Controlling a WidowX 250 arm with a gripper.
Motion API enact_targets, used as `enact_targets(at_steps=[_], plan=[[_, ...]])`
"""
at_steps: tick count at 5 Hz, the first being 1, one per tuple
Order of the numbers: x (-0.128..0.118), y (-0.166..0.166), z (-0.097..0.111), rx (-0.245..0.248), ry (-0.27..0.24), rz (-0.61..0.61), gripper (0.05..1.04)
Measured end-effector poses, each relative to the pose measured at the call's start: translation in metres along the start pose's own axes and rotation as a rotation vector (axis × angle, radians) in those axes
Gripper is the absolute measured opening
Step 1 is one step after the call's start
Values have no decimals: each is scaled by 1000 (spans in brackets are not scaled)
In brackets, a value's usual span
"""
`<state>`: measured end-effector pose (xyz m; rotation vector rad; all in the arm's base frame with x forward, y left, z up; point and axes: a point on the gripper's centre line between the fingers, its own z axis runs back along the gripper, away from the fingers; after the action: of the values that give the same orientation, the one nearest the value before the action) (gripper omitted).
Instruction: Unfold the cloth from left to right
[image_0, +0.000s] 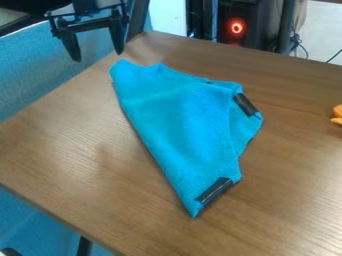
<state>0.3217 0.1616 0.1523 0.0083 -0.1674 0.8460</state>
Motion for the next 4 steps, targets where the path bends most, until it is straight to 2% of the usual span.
enact_targets(at_steps=[1, 2, 4], plan=[[-2, 0, -11, 12, 33, 4, 1001], [-13, -17, -14, 12, 62, -17, 1001], [-32, -70, -8, 15, 44, -36, 1001]])
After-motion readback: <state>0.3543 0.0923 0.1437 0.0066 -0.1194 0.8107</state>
